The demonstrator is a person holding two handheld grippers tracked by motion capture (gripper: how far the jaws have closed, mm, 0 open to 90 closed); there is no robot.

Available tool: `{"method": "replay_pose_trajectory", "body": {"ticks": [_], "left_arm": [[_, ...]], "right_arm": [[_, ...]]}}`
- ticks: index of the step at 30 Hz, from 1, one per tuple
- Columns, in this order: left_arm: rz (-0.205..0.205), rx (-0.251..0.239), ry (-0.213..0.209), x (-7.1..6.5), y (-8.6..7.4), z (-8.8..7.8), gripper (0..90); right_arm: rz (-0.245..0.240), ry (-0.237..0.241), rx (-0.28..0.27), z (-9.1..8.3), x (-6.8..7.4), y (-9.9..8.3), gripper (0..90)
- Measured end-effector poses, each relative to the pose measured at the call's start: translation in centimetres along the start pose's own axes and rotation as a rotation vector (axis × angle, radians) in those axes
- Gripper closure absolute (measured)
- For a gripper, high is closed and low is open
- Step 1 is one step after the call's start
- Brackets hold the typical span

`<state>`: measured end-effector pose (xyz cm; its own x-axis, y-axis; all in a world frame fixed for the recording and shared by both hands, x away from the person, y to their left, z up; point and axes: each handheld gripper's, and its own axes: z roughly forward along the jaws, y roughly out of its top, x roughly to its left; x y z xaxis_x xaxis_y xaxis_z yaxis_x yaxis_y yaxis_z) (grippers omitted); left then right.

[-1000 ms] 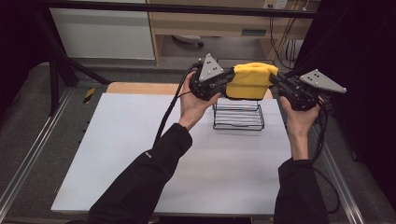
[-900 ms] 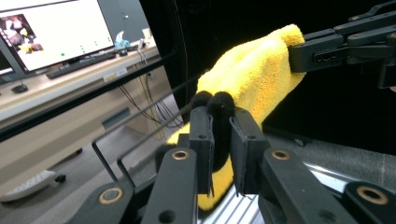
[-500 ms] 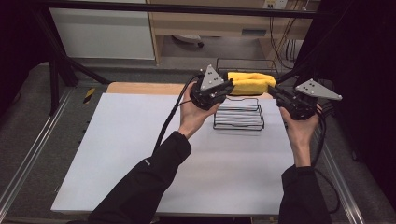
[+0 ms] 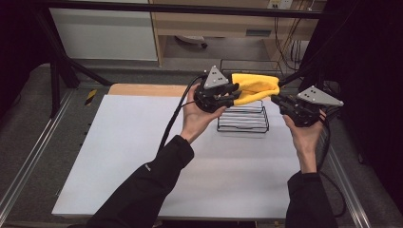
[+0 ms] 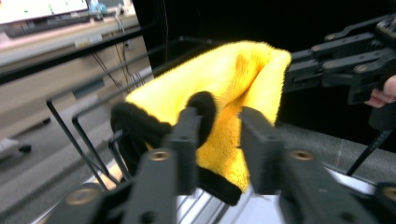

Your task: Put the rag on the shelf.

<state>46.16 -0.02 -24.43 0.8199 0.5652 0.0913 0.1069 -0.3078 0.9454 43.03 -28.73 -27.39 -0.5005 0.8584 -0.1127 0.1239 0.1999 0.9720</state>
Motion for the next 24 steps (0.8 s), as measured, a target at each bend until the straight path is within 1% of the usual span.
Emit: {"method": "replay_pose_trajectory", "body": {"ticks": [2,3,4,7,8,10,11,13,14,16,18,19,20,21,22,24], "left_arm": [[-0.009,0.02,-0.007,0.2,-0.4,0.2,80.5],[-0.013,0.034,-0.013,0.2,-0.7,0.3,83.2],[-0.012,0.04,-0.01,0.2,-0.9,0.4,85.0],[-0.004,0.066,-0.006,0.1,-1.5,0.8,86.5],[-0.004,0.074,-0.003,0.1,-1.7,0.9,86.6],[0.0,0.086,0.003,0.1,-2.0,1.0,86.8],[0.001,0.09,0.005,0.2,-2.2,1.1,87.0],[0.006,0.097,0.011,0.2,-2.4,1.1,87.4],[0.009,0.102,0.013,0.2,-2.5,1.2,87.6],[0.017,0.118,0.024,0.3,-2.7,1.3,87.8],[0.016,0.124,0.025,0.4,-3.0,1.4,87.9],[0.016,0.125,0.027,0.5,-3.1,1.5,87.9],[0.015,0.13,0.029,0.6,-3.3,1.6,87.9],[0.013,0.137,0.031,0.6,-3.4,1.8,87.9],[0.013,0.142,0.035,0.7,-3.5,1.9,87.9],[0.015,0.159,0.048,0.8,-3.8,2.4,87.7]], "right_arm": [[0.006,0.009,0.004,-0.2,0.0,-0.1,76.6],[0.007,0.013,0.007,-0.2,0.1,-0.1,74.8],[0.005,0.021,0.011,-0.3,0.1,-0.1,72.5],[0.013,0.034,0.01,-0.7,0.3,-0.1,66.1],[0.019,0.038,0.009,-0.9,0.3,-0.1,62.8],[0.031,0.036,0.018,-1.2,0.5,-0.1,53.4],[0.032,0.037,0.02,-1.3,0.6,-0.1,52.6],[0.04,0.051,0.013,-1.5,0.7,-0.1,46.6],[0.048,0.058,0.001,-1.7,0.9,-0.1,43.9],[0.056,0.065,-0.014,-1.7,1.2,0.1,41.5],[0.052,0.076,-0.018,-1.5,1.5,0.4,47.0],[0.055,0.081,-0.013,-1.2,1.7,0.5,52.6],[0.053,0.085,-0.004,-0.9,1.7,0.5,63.2],[0.063,0.102,0.01,-0.4,1.8,0.4,69.6],[0.079,0.107,0.027,0.2,1.8,0.2,75.7],[0.1,0.103,0.068,1.4,1.9,-0.4,82.8]]}}
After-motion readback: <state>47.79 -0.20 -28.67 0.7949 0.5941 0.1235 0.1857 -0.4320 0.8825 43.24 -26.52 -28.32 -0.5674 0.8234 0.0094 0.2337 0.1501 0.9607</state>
